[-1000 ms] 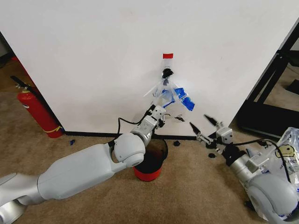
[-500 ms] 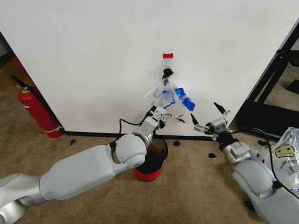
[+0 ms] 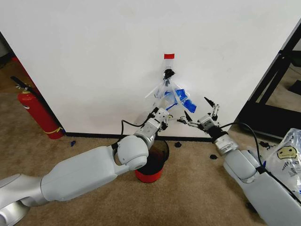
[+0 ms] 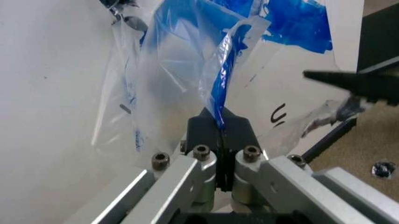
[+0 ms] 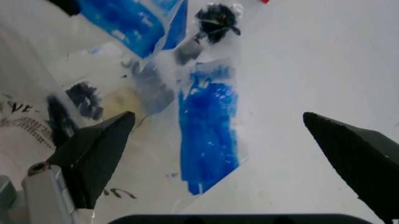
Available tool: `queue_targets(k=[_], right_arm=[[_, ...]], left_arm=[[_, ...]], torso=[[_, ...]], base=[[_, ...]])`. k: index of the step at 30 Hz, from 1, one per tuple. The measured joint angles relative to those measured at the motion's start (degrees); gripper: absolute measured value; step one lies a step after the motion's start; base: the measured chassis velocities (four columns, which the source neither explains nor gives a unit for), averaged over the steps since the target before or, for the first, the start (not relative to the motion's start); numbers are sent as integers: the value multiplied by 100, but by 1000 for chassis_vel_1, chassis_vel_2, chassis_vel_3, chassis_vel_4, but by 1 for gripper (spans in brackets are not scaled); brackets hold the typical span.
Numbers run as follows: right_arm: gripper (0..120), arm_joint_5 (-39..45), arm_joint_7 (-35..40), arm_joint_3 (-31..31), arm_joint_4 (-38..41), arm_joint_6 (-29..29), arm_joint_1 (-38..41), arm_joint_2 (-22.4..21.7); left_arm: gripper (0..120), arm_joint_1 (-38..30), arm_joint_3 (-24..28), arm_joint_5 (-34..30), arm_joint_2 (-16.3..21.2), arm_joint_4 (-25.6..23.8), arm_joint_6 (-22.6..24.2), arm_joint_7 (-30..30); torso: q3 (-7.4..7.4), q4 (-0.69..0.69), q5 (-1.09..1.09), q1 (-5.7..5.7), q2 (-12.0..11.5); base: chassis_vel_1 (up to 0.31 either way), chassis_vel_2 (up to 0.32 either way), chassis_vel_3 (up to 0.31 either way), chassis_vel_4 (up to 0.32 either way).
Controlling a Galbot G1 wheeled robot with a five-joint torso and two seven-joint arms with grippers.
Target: Pick up the garbage bag from the wall and place it over the trash bin.
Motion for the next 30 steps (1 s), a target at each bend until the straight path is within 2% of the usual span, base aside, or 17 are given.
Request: queue_targets(k=[3,7,14,15,17,18,20,24,26,30], right_arm=[[99,-39,69,-169,-158,-98,174,62],[92,-64,180,-300,-325,-144,357,159],[64,-87,215,-383,-484,-199,536,187],[64,-87,215,-383,-484,-199,536,187],[54,-152,173,-408,-537,-148,573,191],[54,-162,169,-409,-545,-139,577,192],[42,-301,122,-417,-623,-31,628,227],[32,-372,105,-421,-657,12,651,250],[20,-412,101,-421,-662,42,636,253],[11,-410,103,-413,-651,45,577,254]], left_arm=[[0,6,-4,1,3,-5,-1,1],[0,47,-54,1,11,-21,-2,4],[0,54,-60,1,63,-37,-3,23],[0,54,-60,1,63,-37,-3,23],[0,30,-50,-1,31,-30,-4,24],[0,29,-49,-2,28,-30,-4,24],[0,26,-36,-7,15,-31,-4,24],[0,39,-32,-8,33,-37,-4,24],[0,65,-34,-8,49,-43,-8,24],[0,95,-45,-8,48,-50,-15,23]], torso=[[0,0,0,0,0],[0,1,0,0,0],[0,1,0,0,-1],[0,1,0,0,-1],[0,0,0,0,-1],[0,0,0,0,-1],[0,0,0,0,-1],[0,1,0,0,-1],[0,1,0,0,-1],[0,1,0,0,-1]], base=[[0,0,0,0],[0,0,0,0],[0,0,0,0],[0,0,0,0],[0,0,0,0],[0,0,0,0],[0,0,0,0],[0,0,0,0],[0,0,0,0],[0,0,0,0]])
